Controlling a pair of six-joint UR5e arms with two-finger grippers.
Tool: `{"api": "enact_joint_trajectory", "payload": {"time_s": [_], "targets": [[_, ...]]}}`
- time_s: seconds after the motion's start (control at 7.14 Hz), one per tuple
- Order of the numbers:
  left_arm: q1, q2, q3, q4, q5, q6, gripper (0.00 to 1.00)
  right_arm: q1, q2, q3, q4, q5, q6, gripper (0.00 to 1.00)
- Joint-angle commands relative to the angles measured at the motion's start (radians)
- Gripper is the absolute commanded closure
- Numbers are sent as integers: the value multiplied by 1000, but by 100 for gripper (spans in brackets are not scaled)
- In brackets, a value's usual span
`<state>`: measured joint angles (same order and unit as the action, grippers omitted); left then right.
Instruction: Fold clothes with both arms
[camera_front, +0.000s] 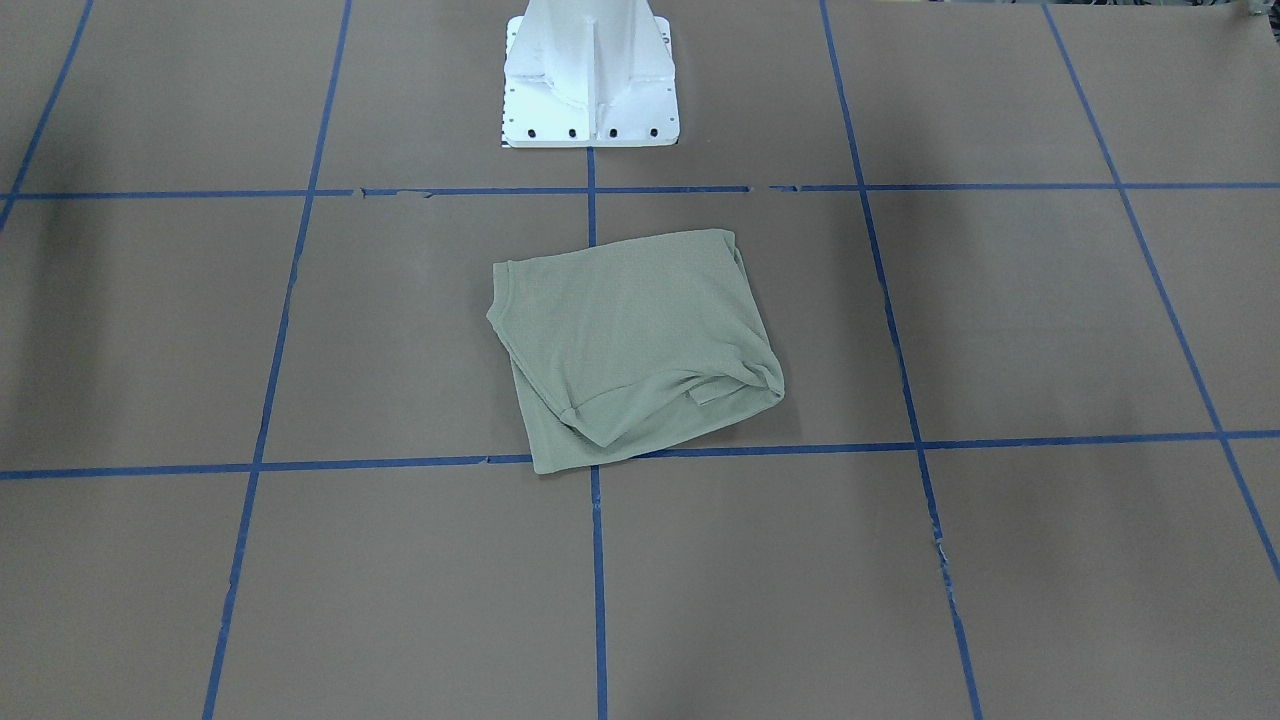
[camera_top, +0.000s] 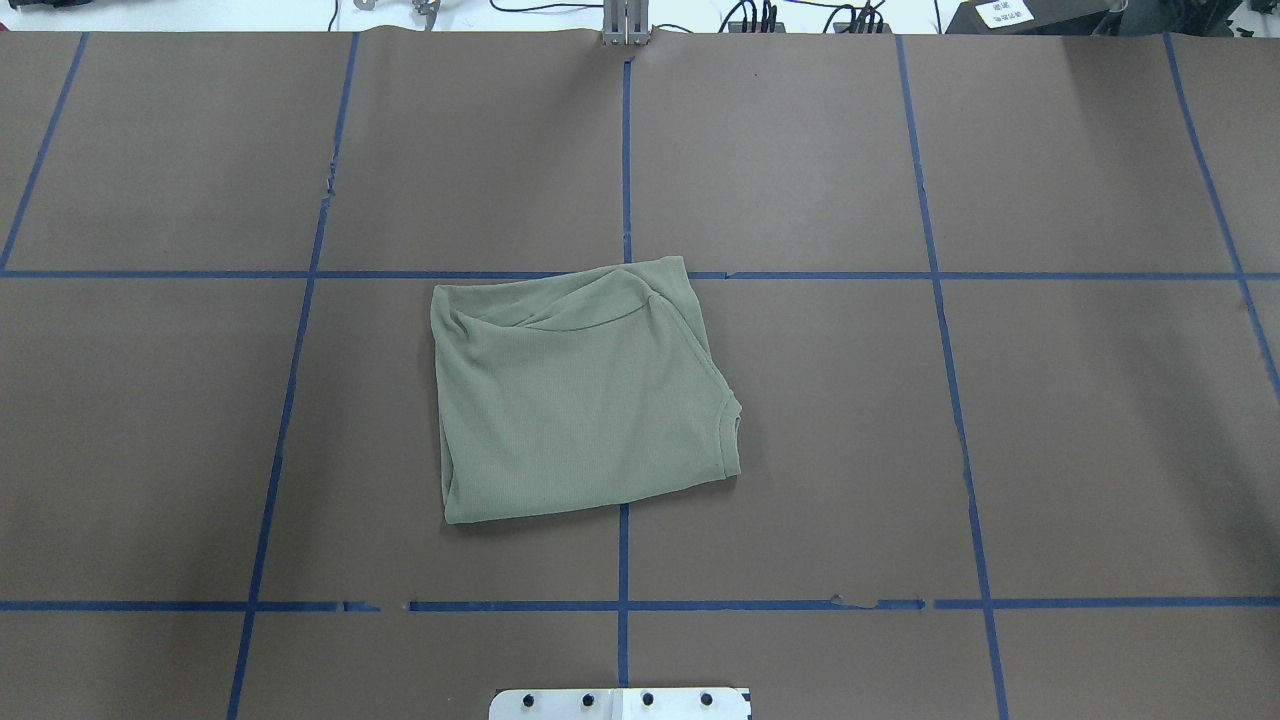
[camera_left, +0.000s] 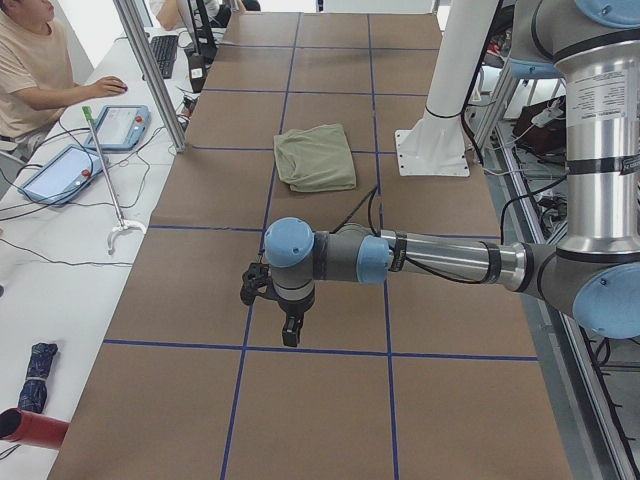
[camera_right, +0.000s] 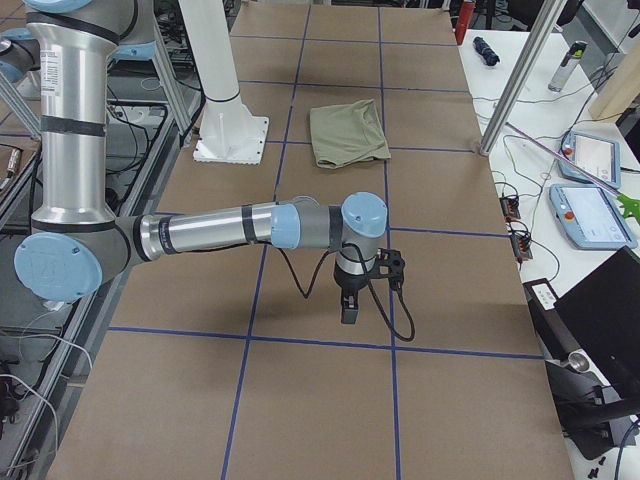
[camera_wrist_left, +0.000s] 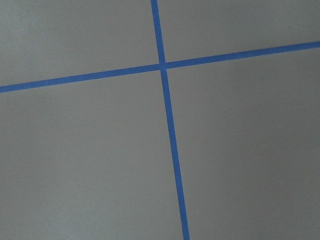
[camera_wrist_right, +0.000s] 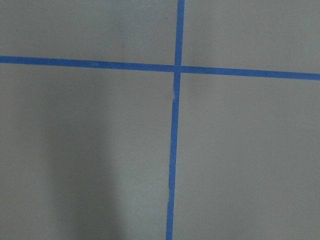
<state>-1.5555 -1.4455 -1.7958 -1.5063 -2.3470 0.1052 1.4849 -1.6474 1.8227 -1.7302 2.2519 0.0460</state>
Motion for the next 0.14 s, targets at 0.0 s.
{"api": "enact_joint_trajectory", "payload": {"time_s": [0.0], "targets": [[0, 2, 1, 0, -2, 4, 0, 0, 0, 0, 0, 0, 0, 0]]}}
